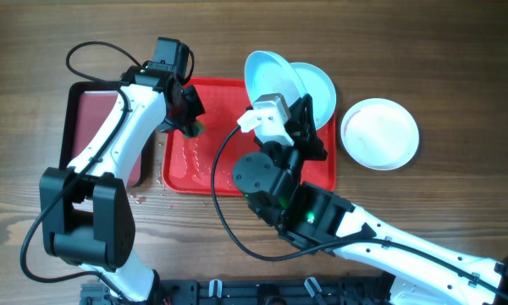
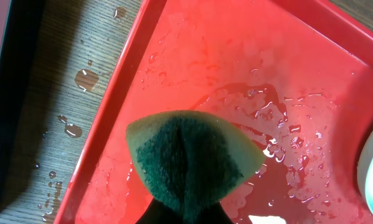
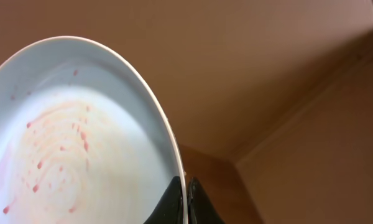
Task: Clean dirty plates on tray and stack at the side
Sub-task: 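Lift teal plate with right gripper and stack it on white plate, then grasp remaining teal plate with right gripper and pull it center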
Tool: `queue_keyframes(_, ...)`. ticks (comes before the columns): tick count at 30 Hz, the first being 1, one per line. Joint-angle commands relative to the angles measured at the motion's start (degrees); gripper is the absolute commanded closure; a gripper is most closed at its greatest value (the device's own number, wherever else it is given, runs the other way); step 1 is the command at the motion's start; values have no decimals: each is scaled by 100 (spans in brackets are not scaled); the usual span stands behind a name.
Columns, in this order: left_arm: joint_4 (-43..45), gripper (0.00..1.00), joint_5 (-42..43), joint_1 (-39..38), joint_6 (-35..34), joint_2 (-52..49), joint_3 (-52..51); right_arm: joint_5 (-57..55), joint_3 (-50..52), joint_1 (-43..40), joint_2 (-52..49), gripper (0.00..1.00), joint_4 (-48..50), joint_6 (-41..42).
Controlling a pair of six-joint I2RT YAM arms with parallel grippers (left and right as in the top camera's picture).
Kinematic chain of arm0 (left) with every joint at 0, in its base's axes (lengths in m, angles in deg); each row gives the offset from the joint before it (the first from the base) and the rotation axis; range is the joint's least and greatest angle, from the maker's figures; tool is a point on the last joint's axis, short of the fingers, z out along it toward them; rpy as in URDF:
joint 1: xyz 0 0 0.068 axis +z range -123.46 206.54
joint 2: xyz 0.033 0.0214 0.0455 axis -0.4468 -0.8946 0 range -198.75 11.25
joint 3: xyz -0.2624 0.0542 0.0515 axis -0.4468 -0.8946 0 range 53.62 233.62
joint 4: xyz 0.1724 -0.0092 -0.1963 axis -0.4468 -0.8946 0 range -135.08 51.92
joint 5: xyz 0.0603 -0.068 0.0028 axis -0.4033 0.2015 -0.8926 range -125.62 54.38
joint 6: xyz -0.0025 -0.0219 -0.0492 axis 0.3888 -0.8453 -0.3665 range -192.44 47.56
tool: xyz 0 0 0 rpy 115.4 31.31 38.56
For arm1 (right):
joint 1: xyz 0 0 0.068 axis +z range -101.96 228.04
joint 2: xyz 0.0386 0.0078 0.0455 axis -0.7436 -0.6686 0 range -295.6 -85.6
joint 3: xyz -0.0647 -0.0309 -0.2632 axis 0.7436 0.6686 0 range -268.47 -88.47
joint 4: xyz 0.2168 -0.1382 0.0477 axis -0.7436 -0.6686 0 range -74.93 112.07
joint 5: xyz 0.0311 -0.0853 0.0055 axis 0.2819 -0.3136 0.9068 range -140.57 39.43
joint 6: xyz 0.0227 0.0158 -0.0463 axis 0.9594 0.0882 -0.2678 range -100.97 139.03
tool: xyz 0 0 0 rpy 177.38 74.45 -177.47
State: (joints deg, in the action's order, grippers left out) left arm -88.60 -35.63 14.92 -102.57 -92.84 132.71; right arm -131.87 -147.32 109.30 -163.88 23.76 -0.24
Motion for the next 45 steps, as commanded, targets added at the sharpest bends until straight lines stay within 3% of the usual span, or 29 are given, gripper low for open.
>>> queue_keyframes(1,17,96,68,-15,-37,-70,-46,752,142,7,-26,96,-1178,2127)
queue_keyframes(3,17,96,68,-15,-37,-70,-46,2330,140,-114,-24,96,-2476,4052)
queue_keyframes(5,15,96,68,-15,-37,-70,-46,3698,140,-573,0,96,-3104,5512)
queue_keyframes(6,17,96,68,-15,-37,-70,-46,4599,140,-887,50,96,-3150,5783)
queue_keyframes(12,13,96,68,-15,-37,-70,-46,8142,140,-4002,367,96,-3495,5976)
queue_keyframes(17,15,96,68,-15,-37,-70,-46,8218,166,-6430,247,96,-4238,5766)
queue_keyframes(22,15,96,68,-15,-37,-70,-46,8172,638,-7659,-319,96,-4074,5399)
queue_keyframes(27,15,96,68,-15,-37,-70,-46,7943,831,-7735,-1003,93,-3917,5112)
queue_keyframes(29,15,96,68,-15,-37,-70,-46,8362,807,-7735,-1073,61,-3882,4669)
queue_keyframes(30,15,96,72,-15,-37,-70,-46,8732,669,-7733,-1062,56,-3993,4500)
queue_keyframes(35,17,96,173,-15,-37,-70,-46,9683,-831,-6981,-999,52,-4592,4033)
queue_keyframes(40,15,96,173,-15,-35,-70,-46,9200,-916,-5499,-1351,47,-3939,5152)
queue_keyframes(43,15,96,170,-15,-35,-70,-46,8977,-907,-5060,-2074,51,-3794,5635)
queue_keyframes(45,15,96,170,-15,-35,-70,-46,8977,-907,-4883,-2562,60,-3536,5696)
